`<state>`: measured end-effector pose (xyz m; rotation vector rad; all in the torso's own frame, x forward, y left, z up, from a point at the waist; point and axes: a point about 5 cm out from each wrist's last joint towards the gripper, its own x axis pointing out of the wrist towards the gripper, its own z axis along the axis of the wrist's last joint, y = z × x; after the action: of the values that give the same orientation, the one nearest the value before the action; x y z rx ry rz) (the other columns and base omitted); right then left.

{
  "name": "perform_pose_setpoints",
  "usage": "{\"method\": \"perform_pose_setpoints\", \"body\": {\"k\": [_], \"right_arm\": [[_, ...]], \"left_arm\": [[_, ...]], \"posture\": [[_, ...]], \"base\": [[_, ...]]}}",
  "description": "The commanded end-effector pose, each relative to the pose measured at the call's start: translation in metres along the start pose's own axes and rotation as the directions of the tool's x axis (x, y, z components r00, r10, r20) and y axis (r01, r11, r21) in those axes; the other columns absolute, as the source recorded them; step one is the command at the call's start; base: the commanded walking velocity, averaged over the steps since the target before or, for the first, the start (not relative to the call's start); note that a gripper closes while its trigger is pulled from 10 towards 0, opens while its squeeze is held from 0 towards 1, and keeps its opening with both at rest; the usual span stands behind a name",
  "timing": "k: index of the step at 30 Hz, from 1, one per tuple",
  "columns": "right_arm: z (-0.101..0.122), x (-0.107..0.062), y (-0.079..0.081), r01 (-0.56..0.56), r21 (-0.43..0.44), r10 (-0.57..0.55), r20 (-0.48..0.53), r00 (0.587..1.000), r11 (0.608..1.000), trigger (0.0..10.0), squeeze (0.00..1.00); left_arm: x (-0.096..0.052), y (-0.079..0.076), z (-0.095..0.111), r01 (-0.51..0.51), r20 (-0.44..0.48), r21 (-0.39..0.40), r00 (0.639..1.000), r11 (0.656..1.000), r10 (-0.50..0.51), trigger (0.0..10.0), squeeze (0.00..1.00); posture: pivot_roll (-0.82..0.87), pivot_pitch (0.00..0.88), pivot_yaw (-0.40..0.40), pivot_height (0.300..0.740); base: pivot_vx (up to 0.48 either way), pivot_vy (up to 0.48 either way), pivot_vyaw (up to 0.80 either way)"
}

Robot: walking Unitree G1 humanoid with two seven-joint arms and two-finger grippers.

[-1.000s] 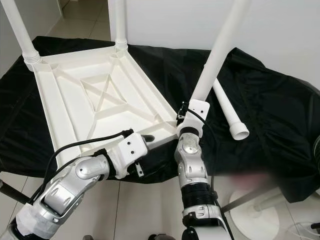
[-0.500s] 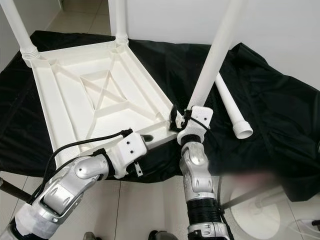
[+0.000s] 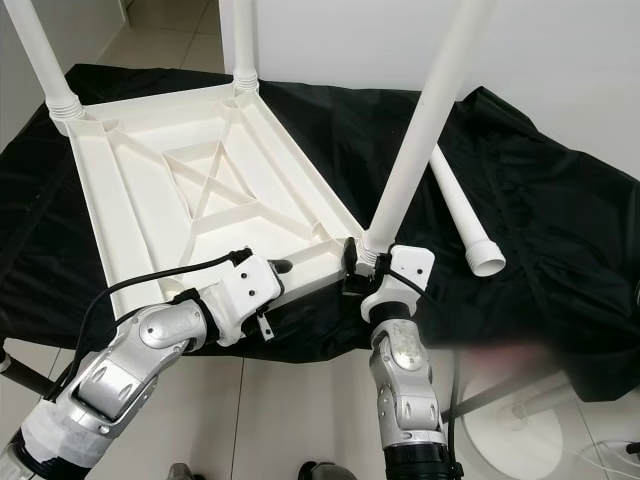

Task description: Building children table

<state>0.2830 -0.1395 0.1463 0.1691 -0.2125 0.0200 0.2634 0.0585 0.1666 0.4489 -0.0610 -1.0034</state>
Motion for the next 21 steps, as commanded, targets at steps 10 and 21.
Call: {"method": "perform_pose_setpoints", "body": {"k": [10, 21], "right_arm": [[-0.017, -0.019, 0.011, -0.172, 0.025, 0.174, -0.09, 0.981, 0.985, 10.0, 0.0], [-0.023, -0.004, 0.014, -0.245, 0.036, 0.247, -0.115, 0.962, 0.969, 10.0, 0.0]], "left_arm": [[-0.002, 0.007, -0.001, -0.008, -0.008, 0.032, 1.0, 0.999, 0.008, 10.0, 0.0], [-0.009, 0.034, 0.0, -0.112, -0.002, 0.023, 0.994, 0.993, 0.112, 10.0, 0.0]], "posture": [[0.01, 0.112, -0.073, 0.74], [0.02, 0.116, -0.071, 0.74]], "base": [[0.0, 0.0, 0.0], [0.0, 0.0, 0.0]]}}
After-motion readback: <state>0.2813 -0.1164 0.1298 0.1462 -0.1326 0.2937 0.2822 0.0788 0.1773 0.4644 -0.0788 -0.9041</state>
